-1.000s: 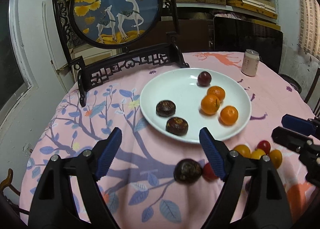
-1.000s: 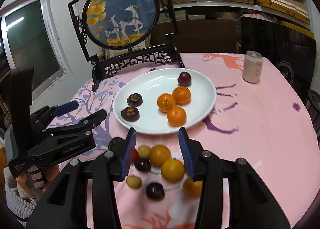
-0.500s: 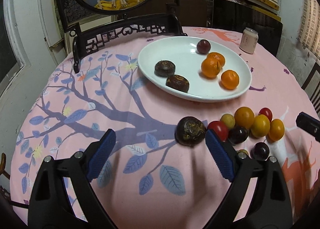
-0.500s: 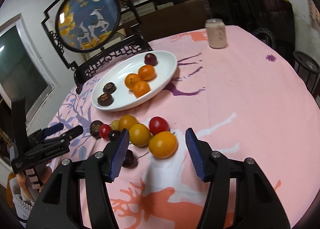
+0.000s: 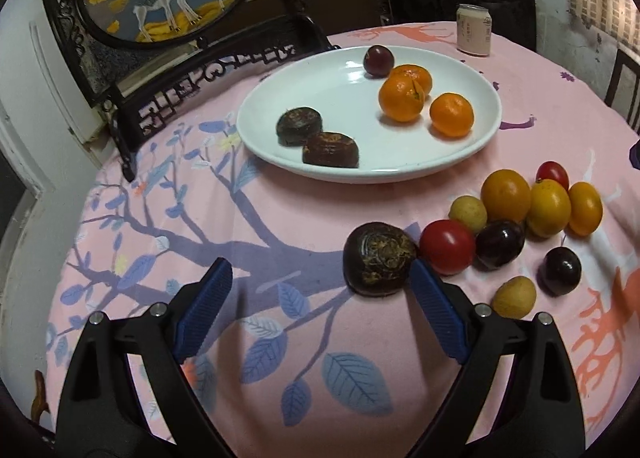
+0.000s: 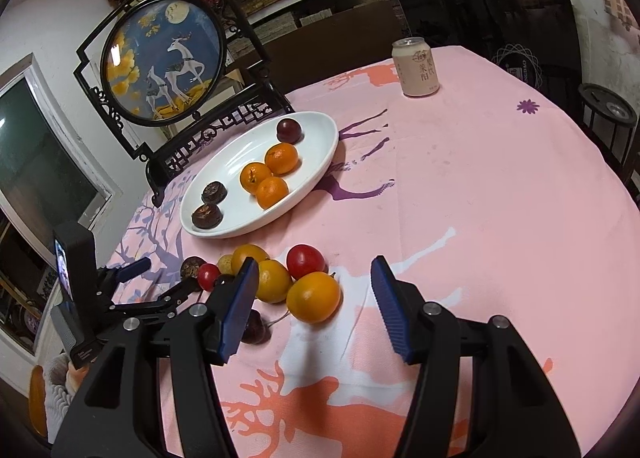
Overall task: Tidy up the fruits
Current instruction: 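Grasp a third dark brown fruit with the left tool while the right tool grasps an orange, then lower the brown fruit and orange onto the white plate and open both tools, then grasp a red tomato with the left tool while the right tool grasps another red tomato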
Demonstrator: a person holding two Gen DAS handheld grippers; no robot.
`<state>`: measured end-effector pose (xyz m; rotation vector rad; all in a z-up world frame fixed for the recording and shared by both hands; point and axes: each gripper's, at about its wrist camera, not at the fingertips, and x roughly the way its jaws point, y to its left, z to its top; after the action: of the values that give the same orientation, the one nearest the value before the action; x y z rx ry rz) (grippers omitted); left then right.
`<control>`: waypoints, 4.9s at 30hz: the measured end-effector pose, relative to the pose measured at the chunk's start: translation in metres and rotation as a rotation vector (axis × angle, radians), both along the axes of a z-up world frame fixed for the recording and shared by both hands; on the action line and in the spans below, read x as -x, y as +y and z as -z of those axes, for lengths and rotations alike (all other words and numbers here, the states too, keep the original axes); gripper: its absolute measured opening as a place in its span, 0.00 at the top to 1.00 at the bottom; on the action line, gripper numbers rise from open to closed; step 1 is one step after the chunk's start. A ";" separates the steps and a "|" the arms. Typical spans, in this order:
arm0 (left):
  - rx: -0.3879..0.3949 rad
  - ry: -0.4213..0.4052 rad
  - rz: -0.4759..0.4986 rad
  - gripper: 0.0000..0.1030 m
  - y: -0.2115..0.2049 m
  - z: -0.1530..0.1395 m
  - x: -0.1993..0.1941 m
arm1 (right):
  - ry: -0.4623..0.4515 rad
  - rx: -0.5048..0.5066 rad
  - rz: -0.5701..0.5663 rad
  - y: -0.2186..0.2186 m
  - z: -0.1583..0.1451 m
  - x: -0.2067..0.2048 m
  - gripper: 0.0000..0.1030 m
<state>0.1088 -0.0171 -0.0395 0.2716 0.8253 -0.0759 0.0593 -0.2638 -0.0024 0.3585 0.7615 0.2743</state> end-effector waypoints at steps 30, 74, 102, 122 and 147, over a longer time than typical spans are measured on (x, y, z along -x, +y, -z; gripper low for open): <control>0.186 0.045 -0.071 0.59 0.025 -0.012 0.022 | 0.096 0.193 -0.086 0.041 0.040 -0.017 0.56; 0.220 0.022 -0.120 0.34 -0.007 -0.043 -0.097 | -0.037 0.041 -0.103 0.056 -0.006 -0.138 0.56; 0.148 0.030 -0.024 0.23 -0.018 -0.012 -0.007 | -0.055 -0.050 -0.008 0.009 -0.012 -0.048 0.40; 0.122 -0.021 -0.101 0.19 0.012 -0.014 0.019 | -0.086 -0.073 0.004 0.000 -0.021 -0.042 0.40; 0.182 0.035 -0.079 0.73 0.015 -0.009 0.003 | 0.126 -0.041 -0.078 0.018 0.018 -0.059 0.50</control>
<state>0.1054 -0.0022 -0.0308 0.0665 0.8574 -0.0813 0.1186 -0.2459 -0.0208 0.3879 0.8959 0.3437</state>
